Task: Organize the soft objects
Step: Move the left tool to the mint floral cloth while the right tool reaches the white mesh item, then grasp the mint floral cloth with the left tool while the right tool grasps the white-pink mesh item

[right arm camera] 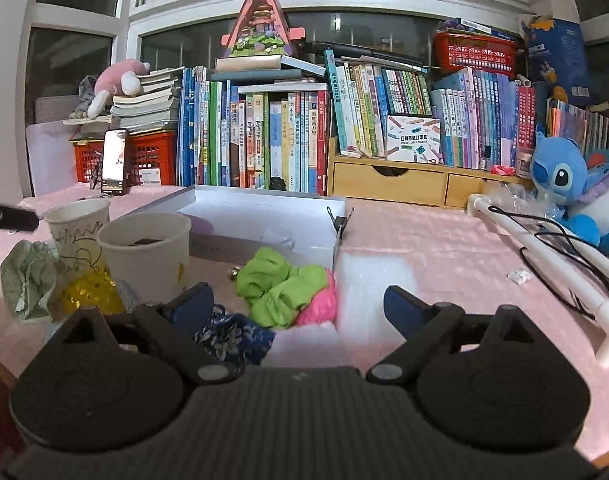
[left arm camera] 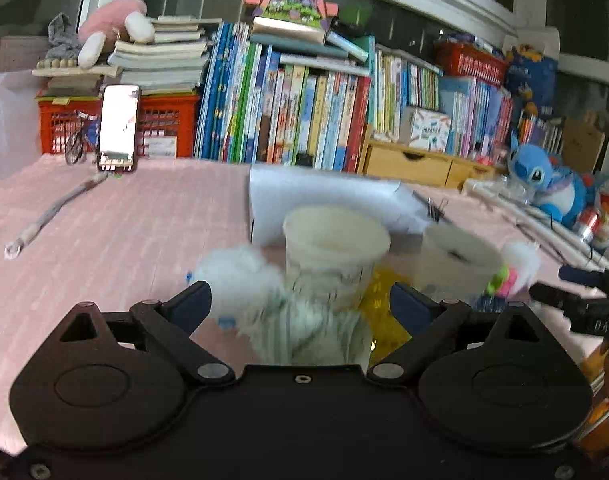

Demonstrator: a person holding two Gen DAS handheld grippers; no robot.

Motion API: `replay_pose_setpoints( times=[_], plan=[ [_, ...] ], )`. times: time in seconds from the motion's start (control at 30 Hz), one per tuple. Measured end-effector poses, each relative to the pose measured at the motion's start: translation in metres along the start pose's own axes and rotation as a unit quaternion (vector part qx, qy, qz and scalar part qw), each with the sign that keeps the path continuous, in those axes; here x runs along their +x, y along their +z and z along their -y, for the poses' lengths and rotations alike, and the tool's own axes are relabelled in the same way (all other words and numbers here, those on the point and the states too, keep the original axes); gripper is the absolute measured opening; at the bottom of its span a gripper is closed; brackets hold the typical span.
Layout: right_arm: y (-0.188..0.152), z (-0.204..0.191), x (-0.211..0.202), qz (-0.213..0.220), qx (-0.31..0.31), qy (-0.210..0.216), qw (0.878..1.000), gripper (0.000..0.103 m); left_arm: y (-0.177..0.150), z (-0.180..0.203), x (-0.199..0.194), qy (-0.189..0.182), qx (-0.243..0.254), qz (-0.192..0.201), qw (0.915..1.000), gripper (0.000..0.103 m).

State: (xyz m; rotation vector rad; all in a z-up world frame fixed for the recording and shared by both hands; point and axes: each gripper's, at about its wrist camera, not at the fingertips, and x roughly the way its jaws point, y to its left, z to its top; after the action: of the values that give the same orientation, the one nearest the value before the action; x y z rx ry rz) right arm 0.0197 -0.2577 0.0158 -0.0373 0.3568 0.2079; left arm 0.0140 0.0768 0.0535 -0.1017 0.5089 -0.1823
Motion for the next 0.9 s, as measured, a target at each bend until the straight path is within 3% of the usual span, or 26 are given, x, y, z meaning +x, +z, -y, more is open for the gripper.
replay_pose_setpoints(
  times=[0.3, 0.5, 0.6, 0.67, 0.8, 0.9],
  plan=[
    [-0.015, -0.005, 0.004, -0.021, 0.013, -0.003, 1.0, 0.088, -0.023, -0.009, 0.022, 0.013, -0.039, -0.051, 0.9979, 0.093],
    [-0.022, -0.002, 0.007, -0.038, 0.031, -0.005, 0.999, 0.072, -0.024, -0.006, 0.027, 0.013, -0.039, -0.053, 0.9978, 0.086],
    [-0.024, -0.001, 0.007, -0.038, 0.036, -0.005, 0.999, 0.065, -0.024, -0.005, 0.032, 0.008, -0.045, -0.063, 0.997, 0.068],
    [-0.024, -0.001, 0.007, -0.039, 0.034, -0.01, 0.999, 0.057, -0.025, -0.005, 0.035, 0.002, -0.046, -0.071, 0.9964, 0.05],
    [-0.026, 0.001, 0.007, -0.044, 0.032, -0.015, 0.998, 0.054, -0.027, -0.001, 0.036, 0.008, -0.032, -0.073, 0.9968, 0.042],
    [-0.027, 0.006, 0.011, -0.048, 0.041, -0.017, 0.998, 0.059, -0.026, 0.002, 0.034, 0.015, -0.024, -0.072, 0.997, 0.035]
  ],
)
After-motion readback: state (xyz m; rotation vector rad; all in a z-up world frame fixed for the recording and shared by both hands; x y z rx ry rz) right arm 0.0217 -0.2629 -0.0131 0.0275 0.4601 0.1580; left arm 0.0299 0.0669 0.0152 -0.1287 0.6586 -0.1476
